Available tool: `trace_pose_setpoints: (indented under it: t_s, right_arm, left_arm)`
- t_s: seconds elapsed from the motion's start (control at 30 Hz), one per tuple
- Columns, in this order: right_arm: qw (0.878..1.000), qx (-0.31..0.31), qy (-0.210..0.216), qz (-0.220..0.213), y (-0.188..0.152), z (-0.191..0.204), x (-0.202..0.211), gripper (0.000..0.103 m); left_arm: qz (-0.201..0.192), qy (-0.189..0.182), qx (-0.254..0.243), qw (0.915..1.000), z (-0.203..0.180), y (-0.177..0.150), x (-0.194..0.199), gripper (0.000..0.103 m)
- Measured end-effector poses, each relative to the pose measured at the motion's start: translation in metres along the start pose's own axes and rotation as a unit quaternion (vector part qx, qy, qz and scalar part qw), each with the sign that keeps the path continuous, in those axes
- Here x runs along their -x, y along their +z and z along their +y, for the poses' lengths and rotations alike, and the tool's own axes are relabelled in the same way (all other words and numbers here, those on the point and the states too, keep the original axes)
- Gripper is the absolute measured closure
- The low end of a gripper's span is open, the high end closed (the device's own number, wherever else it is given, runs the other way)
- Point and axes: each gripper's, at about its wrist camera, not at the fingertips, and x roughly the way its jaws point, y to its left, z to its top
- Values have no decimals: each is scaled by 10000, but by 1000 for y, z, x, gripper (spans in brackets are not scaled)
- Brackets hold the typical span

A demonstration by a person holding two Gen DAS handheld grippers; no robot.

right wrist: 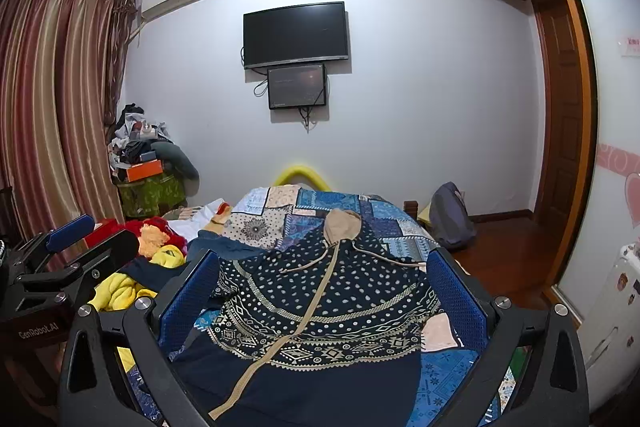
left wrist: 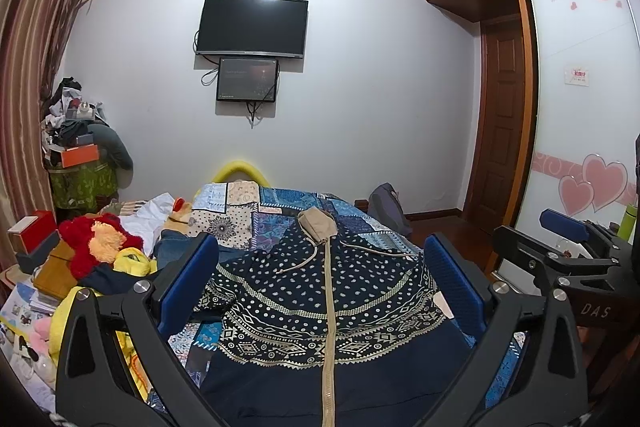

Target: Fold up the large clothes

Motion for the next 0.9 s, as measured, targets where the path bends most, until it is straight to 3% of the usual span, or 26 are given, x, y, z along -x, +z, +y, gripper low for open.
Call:
trace_pose_setpoints:
  t_s: [0.57, 0.9]
  right_arm:
    - [10000, 50, -20, 8, 1, 2, -4, 0]
    - [9996, 85, -107, 227, -4, 5, -30, 0]
  left_arm:
    - [-3, 46, 46, 10000, 5, 1, -3, 0]
    - [40, 92, -42, 9999, 16, -4, -19, 0]
